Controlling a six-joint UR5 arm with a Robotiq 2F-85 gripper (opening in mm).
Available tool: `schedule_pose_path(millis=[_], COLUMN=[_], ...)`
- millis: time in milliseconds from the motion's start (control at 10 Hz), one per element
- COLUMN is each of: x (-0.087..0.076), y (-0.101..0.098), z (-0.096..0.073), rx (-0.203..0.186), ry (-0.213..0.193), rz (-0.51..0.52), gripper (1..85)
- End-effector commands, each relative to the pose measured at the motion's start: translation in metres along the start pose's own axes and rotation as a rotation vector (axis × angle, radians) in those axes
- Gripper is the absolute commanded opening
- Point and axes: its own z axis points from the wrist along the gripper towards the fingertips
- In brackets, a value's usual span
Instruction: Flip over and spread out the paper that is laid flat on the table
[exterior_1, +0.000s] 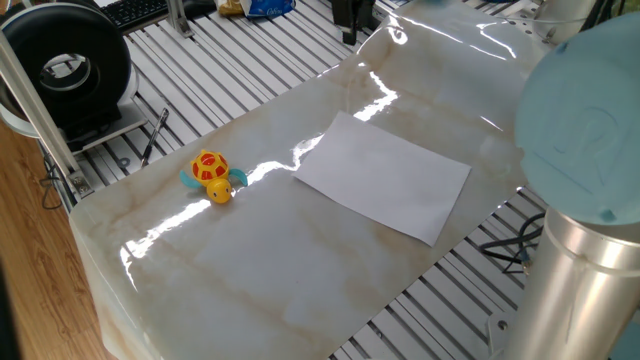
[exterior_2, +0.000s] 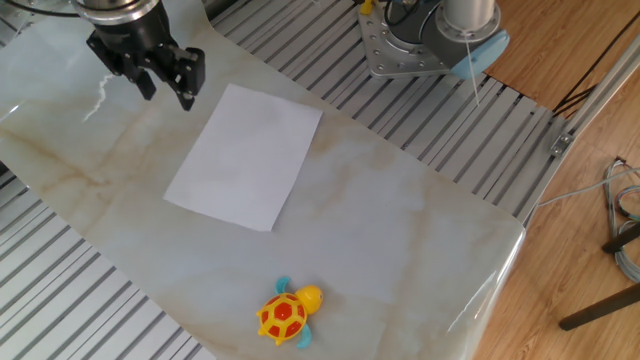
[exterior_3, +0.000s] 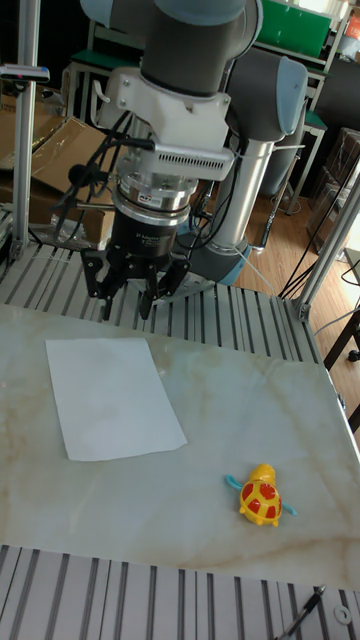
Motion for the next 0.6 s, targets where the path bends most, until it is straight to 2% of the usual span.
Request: schedule_pose_path(millis=[0,100,200,300,500], x=[0.003,-0.010,-0.028,-0.039,-0.041], y=[0.006,0.006,0.003,0.005,0.003], z=[0.002,0.023,0.042,0.052,0.051], rx=[-0.024,-0.041,-0.031,-0.027,-0.011], ry=[0.006,-0.019,-0.048,-0.073,-0.072], rz=[-0.002,-0.005,-0.013,-0.011,0.027], gripper=[51.3,51.7,51.7,51.7,51.3])
